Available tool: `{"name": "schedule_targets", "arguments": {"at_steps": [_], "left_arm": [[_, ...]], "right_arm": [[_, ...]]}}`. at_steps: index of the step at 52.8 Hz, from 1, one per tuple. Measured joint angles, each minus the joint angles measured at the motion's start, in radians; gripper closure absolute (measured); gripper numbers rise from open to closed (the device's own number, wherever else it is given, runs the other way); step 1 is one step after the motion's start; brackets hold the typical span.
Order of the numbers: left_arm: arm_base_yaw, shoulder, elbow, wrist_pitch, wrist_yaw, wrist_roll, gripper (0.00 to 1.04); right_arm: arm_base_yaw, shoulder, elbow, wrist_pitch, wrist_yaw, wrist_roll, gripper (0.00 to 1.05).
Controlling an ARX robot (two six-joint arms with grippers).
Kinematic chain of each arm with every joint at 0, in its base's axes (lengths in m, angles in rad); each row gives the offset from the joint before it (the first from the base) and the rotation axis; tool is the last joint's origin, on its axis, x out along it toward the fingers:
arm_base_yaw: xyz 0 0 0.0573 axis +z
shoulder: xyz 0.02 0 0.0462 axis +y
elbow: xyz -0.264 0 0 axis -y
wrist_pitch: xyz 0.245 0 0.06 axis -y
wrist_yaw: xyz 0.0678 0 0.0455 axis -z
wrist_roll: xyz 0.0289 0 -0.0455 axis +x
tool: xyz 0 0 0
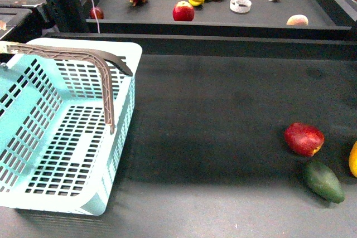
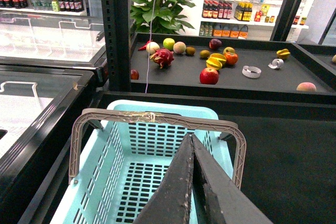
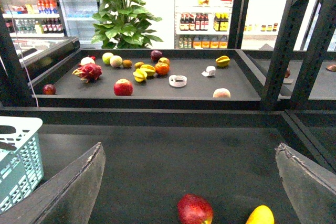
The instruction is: Pick mango with right arm and hold basket with left
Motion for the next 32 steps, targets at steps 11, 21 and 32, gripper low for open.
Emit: {"name": "schedule_targets", "arguments": {"at_steps": [11, 21, 32], "left_arm": [[0.0, 0.0, 0.0, 0.0, 0.0, 0.0, 0.7], [0.0, 0.0, 0.0, 0.0, 0.0, 0.0, 0.21], [-0.128, 0.152, 0.034, -0.03, -0.394, -0.136, 0.08]], "right_arm": [[0.0, 0.0, 0.0, 0.0, 0.0, 0.0, 0.08], [0.0, 0.0, 0.0, 0.0, 0.0, 0.0, 0.08], [0.0, 0.0, 0.0, 0.0, 0.001, 0.0, 0.08]]}}
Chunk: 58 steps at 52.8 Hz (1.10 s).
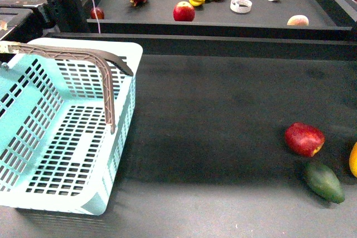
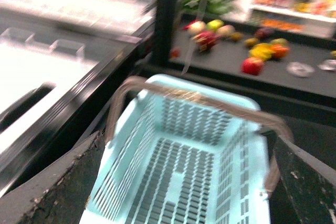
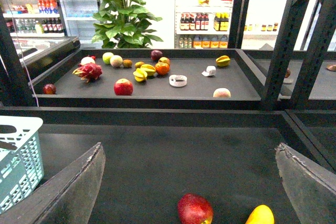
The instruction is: Pick mango with right arm and hold basket with left
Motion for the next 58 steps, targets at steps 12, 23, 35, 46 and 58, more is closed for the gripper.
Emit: {"name": "schedule_targets", "arguments": {"at_steps": [12, 23, 35, 46, 58], "left_arm": [[0.042, 0.646, 0.118, 0.377, -0.071, -0.399, 0.08], [0.09, 1.118, 0.28, 0.586, 0.053, -0.61, 0.08], [0.086, 1.46, 0.463, 0.657, 0.138, -0.772, 0.08], [0.069, 1.612, 0.572, 0.684, 0.171, -0.851, 0.08], [0.056, 1.751, 0.698, 0.688, 0.215, -0.871, 0.08]], "right_arm": [[0.0, 0.0, 0.0, 0.0, -0.003, 0.0, 0.08], [0.0, 0.0, 0.0, 0.0, -0.003, 0.0, 0.08], [0.0, 0.0, 0.0, 0.0, -0.003, 0.0, 0.08], [0.0, 0.0, 0.0, 0.0, -0.003, 0.0, 0.08], [0.0, 0.0, 0.0, 0.0, -0.003, 0.0, 0.08]]}}
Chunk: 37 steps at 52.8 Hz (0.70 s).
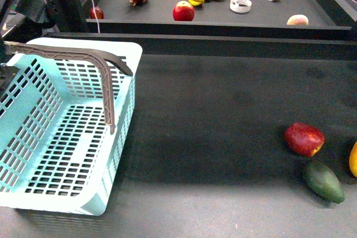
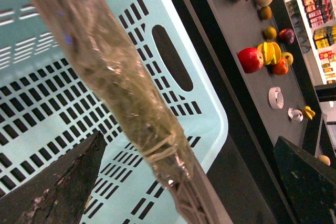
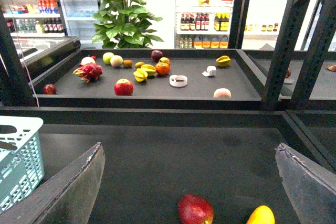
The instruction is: Pick mango with right arm and hold basket with left
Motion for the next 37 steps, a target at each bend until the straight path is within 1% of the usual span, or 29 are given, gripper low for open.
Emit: {"name": "schedule_targets", "arguments": {"at_steps": [7, 10, 14, 15, 19, 20, 26, 30, 34, 36, 37], "left_arm": [[0.004, 0.053, 0.044, 0.003, 0.001, -0.011, 0.09], [0.007, 0.071, 0.055, 0.008, -0.002, -0.018, 0.18], [0.011, 0.092, 0.058, 0.021, 0.0, -0.031, 0.32], [0.011, 0.094, 0.058, 0.022, 0.0, -0.033, 0.34], [0.015, 0.103, 0.058, 0.029, 0.003, -0.039, 0.48], [0.015, 0.104, 0.058, 0.031, 0.005, -0.039, 0.5], [0.014, 0.098, 0.056, 0.041, 0.027, -0.042, 0.72], [0.01, 0.082, 0.048, 0.04, 0.041, -0.077, 0.83], [0.005, 0.06, 0.03, 0.03, 0.048, -0.109, 0.91], [-0.001, 0.036, 0.012, 0.02, 0.05, -0.096, 0.97], [-0.004, 0.026, 0.003, 0.019, 0.055, -0.073, 0.98]], "right_arm": [[0.0, 0.0, 0.0, 0.0, 0.0, 0.0, 0.08], [0.0, 0.0, 0.0, 0.0, 0.0, 0.0, 0.08], [0.0, 0.0, 0.0, 0.0, 0.0, 0.0, 0.08], [0.0, 0.0, 0.0, 0.0, 0.0, 0.0, 0.08], [0.0, 0.0, 0.0, 0.0, 0.0, 0.0, 0.08], [0.0, 0.0, 0.0, 0.0, 0.0, 0.0, 0.08], [0.0, 0.0, 0.0, 0.0, 0.0, 0.0, 0.08], [0.0, 0.0, 0.0, 0.0, 0.0, 0.0, 0.08], [0.0, 0.0, 0.0, 0.0, 0.0, 0.0, 0.08], [0.0, 0.0, 0.0, 0.0, 0.0, 0.0, 0.08], [0.0, 0.0, 0.0, 0.0, 0.0, 0.0, 0.08]]}}
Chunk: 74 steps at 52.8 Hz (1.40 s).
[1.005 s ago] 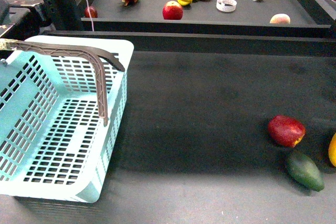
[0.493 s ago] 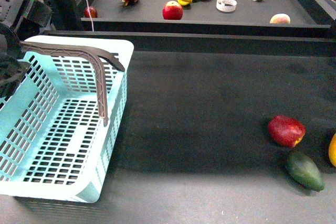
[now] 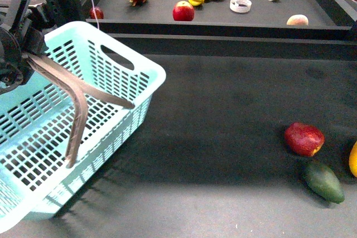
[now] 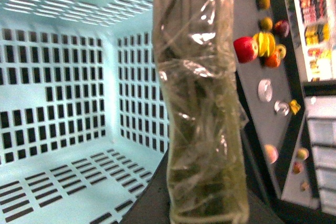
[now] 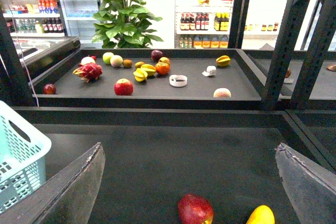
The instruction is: Pick mango with right arm and hold basket with left
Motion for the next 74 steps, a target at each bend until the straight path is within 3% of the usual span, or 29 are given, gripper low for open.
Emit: {"name": "schedule_targets", "arguments": {"at_steps": [9, 21, 45, 58, 74], "left_arm": [[-0.042, -0.115, -0.087, 0.016, 0.065, 0.072, 0.98], [-0.166, -0.242, -0.162, 0.094, 0.172, 0.27, 0.98], [-0.401, -0.307, -0.222, 0.209, 0.252, 0.613, 0.98], [-0.428, -0.249, -0.22, 0.262, 0.335, 0.62, 0.98], [-0.441, -0.201, -0.194, 0.279, 0.336, 0.533, 0.98]], "right_arm": [[0.0, 0.0, 0.0, 0.0, 0.0, 0.0, 0.08], [0.0, 0.0, 0.0, 0.0, 0.0, 0.0, 0.08], [0.0, 0.0, 0.0, 0.0, 0.0, 0.0, 0.08], [0.0, 0.0, 0.0, 0.0, 0.0, 0.0, 0.08], [0.0, 0.0, 0.0, 0.0, 0.0, 0.0, 0.08]]}}
